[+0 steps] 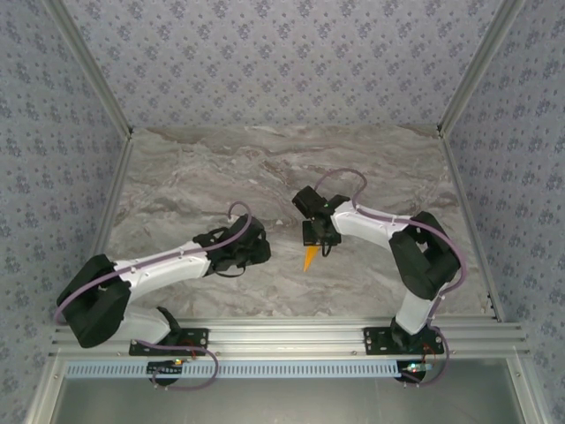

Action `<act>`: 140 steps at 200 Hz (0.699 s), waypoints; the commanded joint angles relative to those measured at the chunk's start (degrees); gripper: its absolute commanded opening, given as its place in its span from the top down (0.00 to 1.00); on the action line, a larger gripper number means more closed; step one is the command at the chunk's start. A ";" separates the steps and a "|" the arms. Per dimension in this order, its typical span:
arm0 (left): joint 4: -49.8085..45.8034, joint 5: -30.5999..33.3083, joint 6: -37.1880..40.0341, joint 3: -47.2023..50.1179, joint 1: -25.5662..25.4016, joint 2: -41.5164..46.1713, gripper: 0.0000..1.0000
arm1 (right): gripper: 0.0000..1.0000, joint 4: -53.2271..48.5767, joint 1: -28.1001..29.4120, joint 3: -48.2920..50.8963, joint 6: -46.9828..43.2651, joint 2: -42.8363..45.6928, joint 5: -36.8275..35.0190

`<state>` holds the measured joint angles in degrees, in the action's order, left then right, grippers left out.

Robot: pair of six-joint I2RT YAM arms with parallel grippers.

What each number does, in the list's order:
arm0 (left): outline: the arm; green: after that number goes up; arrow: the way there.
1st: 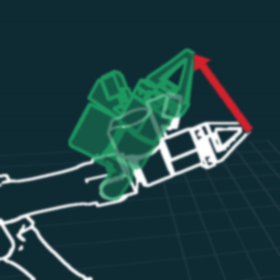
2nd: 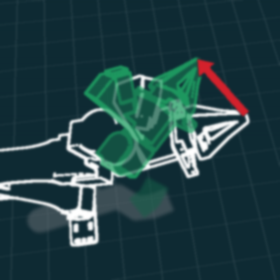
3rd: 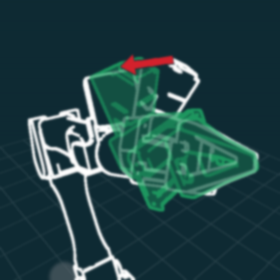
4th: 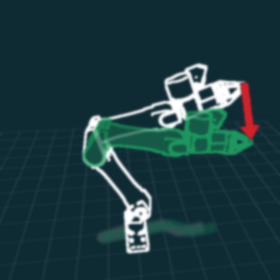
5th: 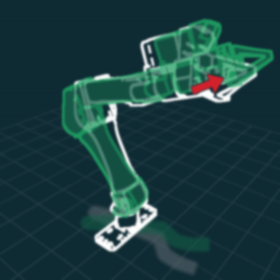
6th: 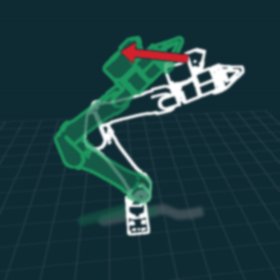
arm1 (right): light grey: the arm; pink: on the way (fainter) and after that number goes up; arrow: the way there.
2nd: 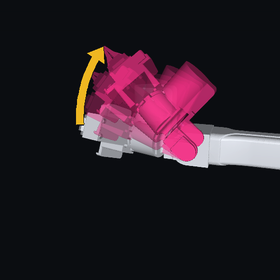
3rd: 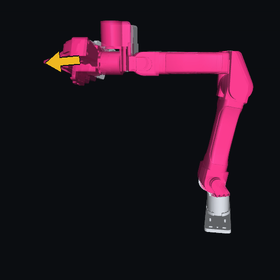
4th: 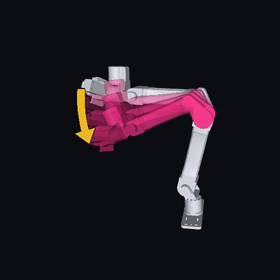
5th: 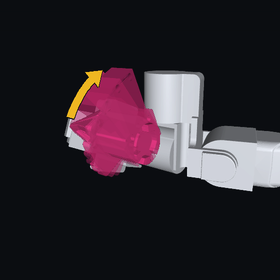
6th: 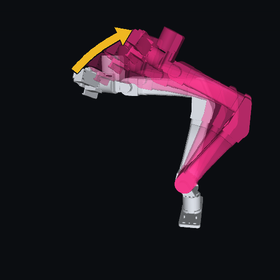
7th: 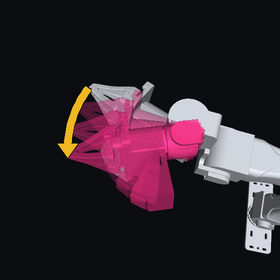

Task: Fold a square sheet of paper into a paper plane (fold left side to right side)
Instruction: Pick up the paper plane at the center of the table, then place the paper plane at the center of the table.

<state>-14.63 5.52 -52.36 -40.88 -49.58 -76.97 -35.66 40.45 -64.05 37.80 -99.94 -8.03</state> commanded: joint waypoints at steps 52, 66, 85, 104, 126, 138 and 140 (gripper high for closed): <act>-4.64 4.65 0.46 0.69 0.28 5.77 0.65 | 1.00 0.06 1.91 0.11 -1.29 11.05 3.03; -6.66 6.45 0.93 0.42 0.37 7.55 0.64 | 1.00 1.03 2.26 0.77 -4.50 14.13 5.93; -8.54 8.70 0.86 0.60 0.40 10.50 0.61 | 1.00 7.27 1.73 4.53 -5.89 19.10 10.77; -9.98 10.75 0.44 1.30 0.49 13.69 0.56 | 1.00 15.45 -0.87 11.29 -6.24 21.80 19.06; -11.08 12.31 -0.11 2.36 0.68 17.17 0.51 | 0.96 24.09 -5.29 19.42 -4.13 20.23 25.11; -11.65 12.98 -0.37 2.90 0.75 18.93 0.47 | 0.89 25.44 -7.45 21.89 -4.53 18.53 25.82; -11.71 13.02 -0.38 2.98 0.79 19.17 0.47 | 0.87 25.41 -7.81 22.11 -4.74 18.37 25.75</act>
<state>-22.96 15.11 -52.31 -39.24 -49.47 -60.82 -16.73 36.07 -47.03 33.54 -78.41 11.03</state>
